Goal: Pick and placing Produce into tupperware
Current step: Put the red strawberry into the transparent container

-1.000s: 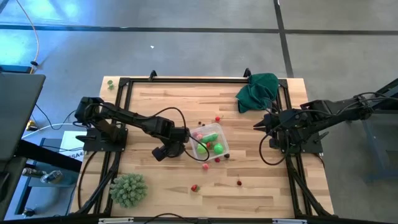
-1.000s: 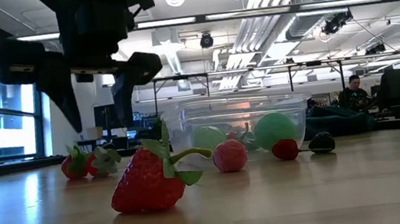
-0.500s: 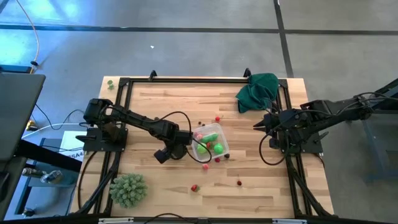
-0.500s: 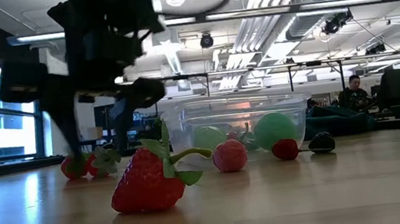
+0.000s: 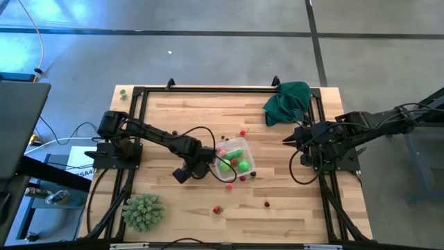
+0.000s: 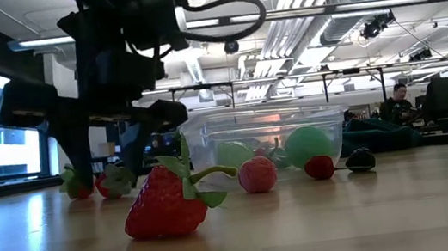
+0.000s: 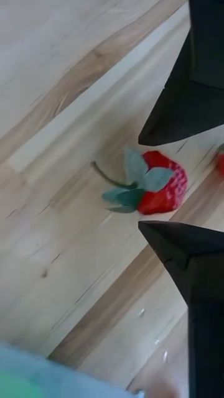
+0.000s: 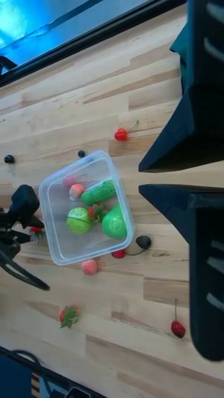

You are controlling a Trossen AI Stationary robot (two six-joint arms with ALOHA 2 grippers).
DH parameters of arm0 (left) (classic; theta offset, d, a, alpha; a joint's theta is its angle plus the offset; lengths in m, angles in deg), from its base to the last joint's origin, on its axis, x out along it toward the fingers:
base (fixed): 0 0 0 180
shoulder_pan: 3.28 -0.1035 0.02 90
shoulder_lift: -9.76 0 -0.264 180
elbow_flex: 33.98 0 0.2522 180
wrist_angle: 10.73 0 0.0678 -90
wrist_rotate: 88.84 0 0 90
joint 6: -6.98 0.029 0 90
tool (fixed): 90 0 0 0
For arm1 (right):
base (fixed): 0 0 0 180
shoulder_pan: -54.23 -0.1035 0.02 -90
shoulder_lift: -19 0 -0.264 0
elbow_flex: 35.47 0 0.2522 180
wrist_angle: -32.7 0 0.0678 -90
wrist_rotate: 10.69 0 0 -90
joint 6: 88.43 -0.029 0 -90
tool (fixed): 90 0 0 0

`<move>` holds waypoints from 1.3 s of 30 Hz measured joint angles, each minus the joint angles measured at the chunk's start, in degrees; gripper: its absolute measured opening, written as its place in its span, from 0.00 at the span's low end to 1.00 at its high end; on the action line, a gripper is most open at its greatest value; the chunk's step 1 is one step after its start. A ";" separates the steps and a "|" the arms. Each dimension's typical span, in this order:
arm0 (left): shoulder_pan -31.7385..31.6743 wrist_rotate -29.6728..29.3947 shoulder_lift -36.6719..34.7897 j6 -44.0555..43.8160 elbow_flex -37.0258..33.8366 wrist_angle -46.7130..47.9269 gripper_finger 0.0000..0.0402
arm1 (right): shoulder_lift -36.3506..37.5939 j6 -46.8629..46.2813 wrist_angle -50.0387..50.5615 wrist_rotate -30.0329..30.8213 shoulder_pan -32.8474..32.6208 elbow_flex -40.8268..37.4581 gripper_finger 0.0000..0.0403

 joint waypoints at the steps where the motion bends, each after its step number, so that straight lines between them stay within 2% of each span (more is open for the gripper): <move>1: 0.00 0.00 0.00 0.00 0.00 0.34 0.49 | 0.00 0.00 0.01 0.01 -0.01 0.00 0.08; 22: 0.00 -0.15 -0.10 0.24 0.00 -0.74 0.36 | 0.00 0.00 0.00 0.01 -0.01 0.00 0.08; 39: -0.02 -0.17 -0.12 -1.45 0.63 -1.11 0.36 | 0.00 0.00 0.00 0.01 0.00 0.00 0.08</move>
